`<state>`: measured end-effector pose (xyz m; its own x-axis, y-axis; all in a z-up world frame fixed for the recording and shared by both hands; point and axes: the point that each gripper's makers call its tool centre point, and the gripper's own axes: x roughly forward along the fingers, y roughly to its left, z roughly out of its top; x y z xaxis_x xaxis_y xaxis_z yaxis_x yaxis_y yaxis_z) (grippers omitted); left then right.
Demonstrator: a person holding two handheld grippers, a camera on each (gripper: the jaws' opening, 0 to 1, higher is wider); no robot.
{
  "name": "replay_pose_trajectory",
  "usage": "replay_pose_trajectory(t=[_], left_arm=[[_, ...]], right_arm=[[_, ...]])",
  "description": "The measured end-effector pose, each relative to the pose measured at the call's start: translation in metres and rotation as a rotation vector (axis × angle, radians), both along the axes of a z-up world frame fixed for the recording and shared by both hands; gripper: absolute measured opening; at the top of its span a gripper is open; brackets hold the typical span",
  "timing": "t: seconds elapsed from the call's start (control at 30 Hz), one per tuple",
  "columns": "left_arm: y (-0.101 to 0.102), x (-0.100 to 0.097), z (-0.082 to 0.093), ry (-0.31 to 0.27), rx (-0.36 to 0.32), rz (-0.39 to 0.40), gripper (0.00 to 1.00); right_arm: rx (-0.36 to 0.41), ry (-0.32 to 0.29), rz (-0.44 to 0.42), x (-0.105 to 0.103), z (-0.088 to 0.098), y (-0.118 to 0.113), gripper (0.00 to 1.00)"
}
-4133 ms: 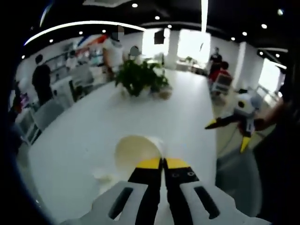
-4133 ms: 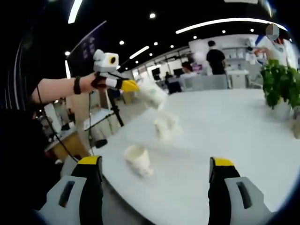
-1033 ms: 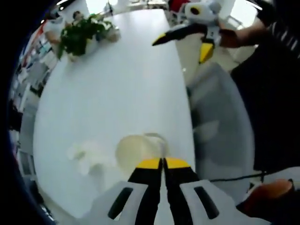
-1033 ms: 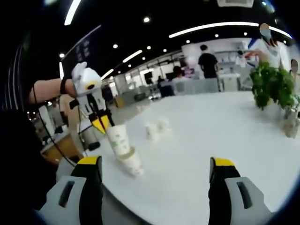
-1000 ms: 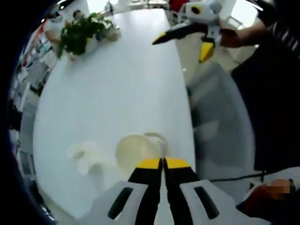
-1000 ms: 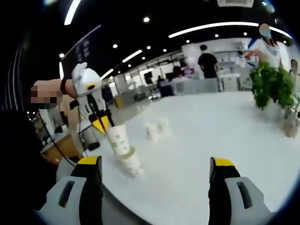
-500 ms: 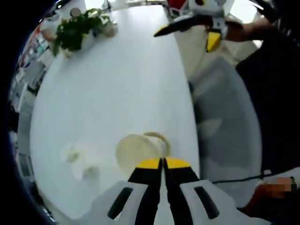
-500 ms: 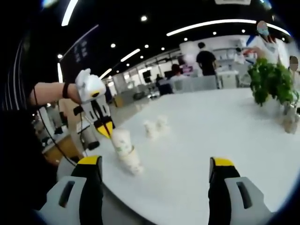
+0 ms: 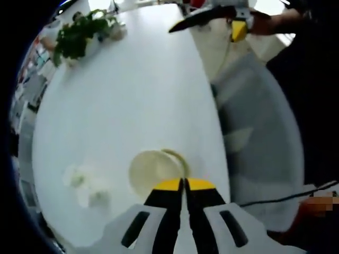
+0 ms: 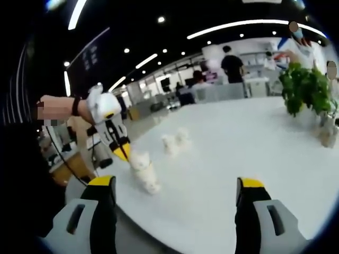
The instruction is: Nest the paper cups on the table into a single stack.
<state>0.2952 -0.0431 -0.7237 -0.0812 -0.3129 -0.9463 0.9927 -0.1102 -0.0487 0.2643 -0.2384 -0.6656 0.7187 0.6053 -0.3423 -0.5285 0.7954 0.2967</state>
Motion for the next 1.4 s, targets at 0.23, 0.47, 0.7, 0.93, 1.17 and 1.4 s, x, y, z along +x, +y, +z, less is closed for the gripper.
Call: replay_pose_trajectory(t=[0.23,0.47,0.7,0.93,1.17,1.4], left_arm=[[0.001,-0.002,-0.011,-0.003,-0.004,-0.006,0.01],[0.000,-0.010,-0.023,0.024,-0.006,0.021,0.02],[0.003,-0.010,-0.032,0.037,0.002,0.041,0.02],[0.006,-0.008,-0.032,0.040,-0.004,0.046,0.03],[0.004,-0.009,-0.024,0.044,-0.041,0.038,0.02],[0.003,-0.010,-0.012,0.076,-0.117,0.073,0.09]], right_arm=[[0.001,-0.001,-0.003,-0.001,0.000,-0.002,0.91],[0.001,0.006,-0.006,-0.003,-0.002,-0.003,0.91],[0.002,0.008,-0.013,-0.003,-0.002,-0.006,0.91],[-0.002,0.010,-0.019,-0.005,-0.001,-0.006,0.91],[-0.001,0.007,-0.018,-0.002,0.001,-0.004,0.91],[-0.003,-0.001,-0.007,0.001,0.004,0.001,0.91]])
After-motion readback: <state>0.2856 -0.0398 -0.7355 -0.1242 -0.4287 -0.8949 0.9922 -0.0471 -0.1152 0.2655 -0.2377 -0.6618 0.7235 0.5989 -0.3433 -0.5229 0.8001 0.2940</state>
